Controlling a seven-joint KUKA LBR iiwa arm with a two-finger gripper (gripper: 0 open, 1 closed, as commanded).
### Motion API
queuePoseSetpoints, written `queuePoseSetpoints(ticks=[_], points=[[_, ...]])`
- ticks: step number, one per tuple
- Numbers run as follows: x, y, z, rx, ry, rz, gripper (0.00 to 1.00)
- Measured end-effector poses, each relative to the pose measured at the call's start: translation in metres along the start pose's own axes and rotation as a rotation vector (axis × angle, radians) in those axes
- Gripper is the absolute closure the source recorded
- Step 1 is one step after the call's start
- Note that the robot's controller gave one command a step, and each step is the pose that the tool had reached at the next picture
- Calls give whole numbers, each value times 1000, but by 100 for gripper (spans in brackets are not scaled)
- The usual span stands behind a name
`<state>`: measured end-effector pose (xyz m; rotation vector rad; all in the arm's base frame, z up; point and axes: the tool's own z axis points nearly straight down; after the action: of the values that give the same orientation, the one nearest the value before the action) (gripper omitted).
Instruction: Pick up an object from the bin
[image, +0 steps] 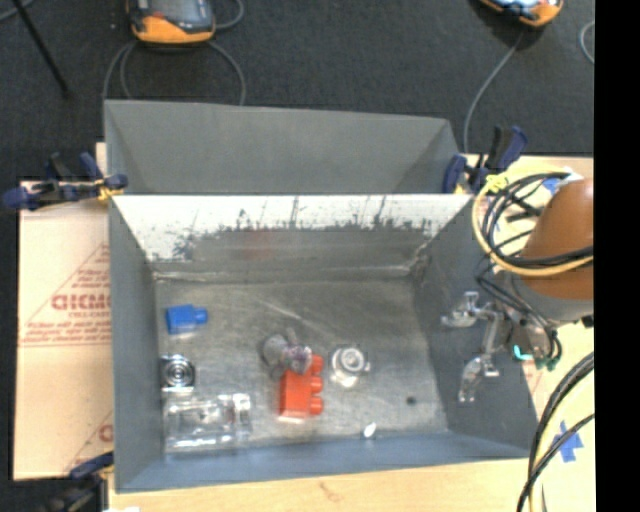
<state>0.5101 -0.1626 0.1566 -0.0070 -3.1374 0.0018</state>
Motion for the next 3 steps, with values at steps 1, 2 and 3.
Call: queuePoseSetpoints(ticks=[1,2,3], points=[[-53,81,79,-5,-6,68,0],[-27,140,81,5,-25,-20,0],[-29,140,79,3,-28,-23,100]])
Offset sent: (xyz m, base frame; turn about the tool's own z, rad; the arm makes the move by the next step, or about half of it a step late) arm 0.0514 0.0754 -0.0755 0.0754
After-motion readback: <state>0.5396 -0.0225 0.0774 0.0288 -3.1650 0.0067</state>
